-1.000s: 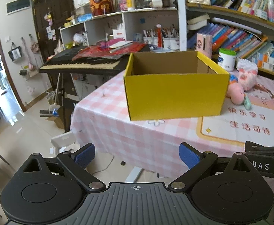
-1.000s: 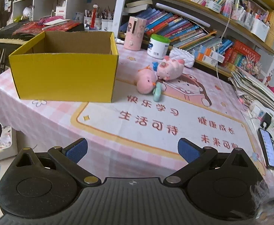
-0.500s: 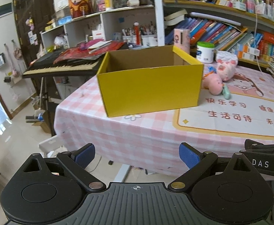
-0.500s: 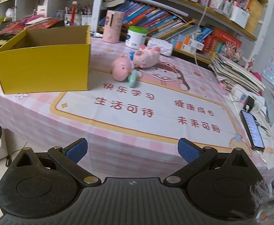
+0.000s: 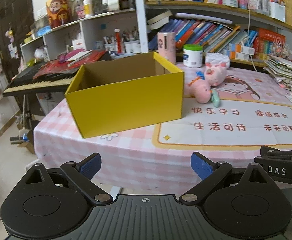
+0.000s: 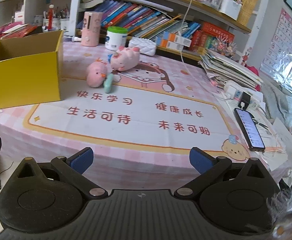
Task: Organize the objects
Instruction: 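Grasp the teal teether with the left gripper while the right gripper approaches the pink chick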
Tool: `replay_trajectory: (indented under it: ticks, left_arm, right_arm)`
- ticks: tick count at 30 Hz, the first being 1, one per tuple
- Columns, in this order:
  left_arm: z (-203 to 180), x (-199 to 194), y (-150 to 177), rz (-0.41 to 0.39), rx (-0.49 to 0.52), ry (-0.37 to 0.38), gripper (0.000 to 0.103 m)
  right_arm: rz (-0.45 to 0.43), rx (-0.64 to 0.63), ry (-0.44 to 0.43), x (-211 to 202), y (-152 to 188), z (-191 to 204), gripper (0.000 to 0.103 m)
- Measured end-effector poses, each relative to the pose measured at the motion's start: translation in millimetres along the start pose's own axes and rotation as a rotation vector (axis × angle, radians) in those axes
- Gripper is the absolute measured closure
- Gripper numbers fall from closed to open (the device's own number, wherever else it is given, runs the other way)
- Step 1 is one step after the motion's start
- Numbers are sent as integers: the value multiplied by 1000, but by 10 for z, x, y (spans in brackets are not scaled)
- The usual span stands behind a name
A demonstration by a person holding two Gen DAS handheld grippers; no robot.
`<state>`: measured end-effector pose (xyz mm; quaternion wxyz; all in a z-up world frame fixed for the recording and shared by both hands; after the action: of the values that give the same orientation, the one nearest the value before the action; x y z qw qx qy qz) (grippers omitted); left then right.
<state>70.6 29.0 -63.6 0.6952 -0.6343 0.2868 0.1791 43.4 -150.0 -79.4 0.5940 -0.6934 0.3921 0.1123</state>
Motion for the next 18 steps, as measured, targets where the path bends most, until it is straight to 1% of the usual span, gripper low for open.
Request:
replay_trajectory:
  ticks: [10, 18]
  left_arm:
    - [-219, 191, -149, 2, 13, 16, 5]
    - [-431, 397, -278, 17, 23, 27, 5]
  right_arm:
    - [6, 8, 18, 197, -115, -157, 0]
    - [32, 13, 25, 490, -248, -323, 0]
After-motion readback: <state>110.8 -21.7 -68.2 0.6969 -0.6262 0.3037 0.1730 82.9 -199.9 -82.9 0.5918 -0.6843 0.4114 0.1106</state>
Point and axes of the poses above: each gripper's, at about its wrist camera, not at the fingertips, and x roughly the way its jaws point, z to its left, y to its underside, the point moved 8 cm from there along x, roughly the way its jaws point, and after that the axes turned 5 degrees about y, right-handed, at the moved point
